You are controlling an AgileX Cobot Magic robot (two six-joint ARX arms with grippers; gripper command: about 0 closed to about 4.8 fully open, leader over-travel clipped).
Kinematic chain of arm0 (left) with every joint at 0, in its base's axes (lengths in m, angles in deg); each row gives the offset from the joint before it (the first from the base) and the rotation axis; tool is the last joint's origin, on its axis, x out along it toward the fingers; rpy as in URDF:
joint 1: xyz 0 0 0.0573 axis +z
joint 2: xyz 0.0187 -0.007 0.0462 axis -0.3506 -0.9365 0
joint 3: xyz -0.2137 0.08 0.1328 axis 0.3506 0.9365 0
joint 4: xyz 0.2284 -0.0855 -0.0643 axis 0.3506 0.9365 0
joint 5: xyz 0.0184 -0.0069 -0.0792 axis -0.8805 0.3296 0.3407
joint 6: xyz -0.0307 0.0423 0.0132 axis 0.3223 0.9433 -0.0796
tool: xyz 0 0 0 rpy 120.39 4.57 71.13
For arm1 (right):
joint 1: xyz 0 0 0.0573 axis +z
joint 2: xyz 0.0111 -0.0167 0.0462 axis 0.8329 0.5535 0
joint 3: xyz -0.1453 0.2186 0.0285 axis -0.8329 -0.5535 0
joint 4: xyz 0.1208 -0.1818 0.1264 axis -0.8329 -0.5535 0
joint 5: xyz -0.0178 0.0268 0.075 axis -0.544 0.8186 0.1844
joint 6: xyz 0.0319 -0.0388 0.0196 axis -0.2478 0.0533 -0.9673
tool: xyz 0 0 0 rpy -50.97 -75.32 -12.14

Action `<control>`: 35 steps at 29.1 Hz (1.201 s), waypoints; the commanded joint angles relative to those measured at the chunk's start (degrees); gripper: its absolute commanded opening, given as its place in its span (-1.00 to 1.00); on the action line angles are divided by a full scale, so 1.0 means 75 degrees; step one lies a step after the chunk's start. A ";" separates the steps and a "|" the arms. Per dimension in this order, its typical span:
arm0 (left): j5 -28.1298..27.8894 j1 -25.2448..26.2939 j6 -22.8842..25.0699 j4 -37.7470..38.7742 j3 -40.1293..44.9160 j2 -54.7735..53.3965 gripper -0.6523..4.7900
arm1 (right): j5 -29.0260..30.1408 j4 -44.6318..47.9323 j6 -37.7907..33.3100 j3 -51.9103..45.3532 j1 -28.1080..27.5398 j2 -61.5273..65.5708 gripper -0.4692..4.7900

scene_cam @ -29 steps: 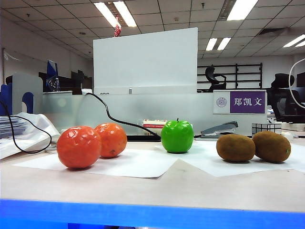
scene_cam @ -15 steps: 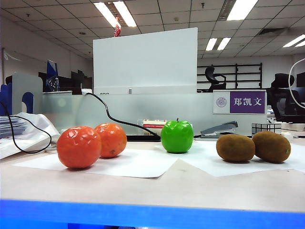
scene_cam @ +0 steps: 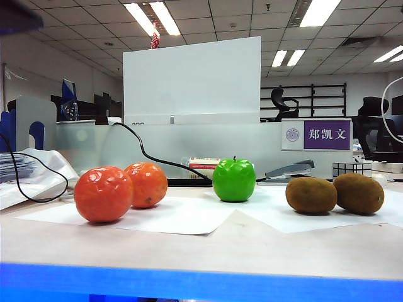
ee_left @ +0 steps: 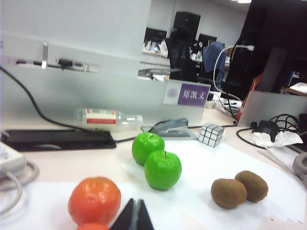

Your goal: Put the same fruits together.

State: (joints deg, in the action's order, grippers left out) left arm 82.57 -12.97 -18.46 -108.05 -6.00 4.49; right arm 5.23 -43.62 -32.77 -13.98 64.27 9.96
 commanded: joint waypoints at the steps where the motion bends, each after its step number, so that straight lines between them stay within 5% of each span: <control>1: 0.0344 0.0012 -0.0108 -0.0536 0.0201 0.0003 -0.78 | -0.0041 0.0020 -0.0085 -0.0137 0.0009 -0.0154 -0.85; 35: 0.0516 0.0009 -0.0530 -0.0688 0.0953 0.0003 -0.78 | -0.0154 -0.0414 -0.0052 -0.0201 0.0012 -0.0169 -0.85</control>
State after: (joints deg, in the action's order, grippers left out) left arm 86.16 -12.95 -22.30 -112.84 1.21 4.51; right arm 4.31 -47.51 -33.16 -15.68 64.32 8.69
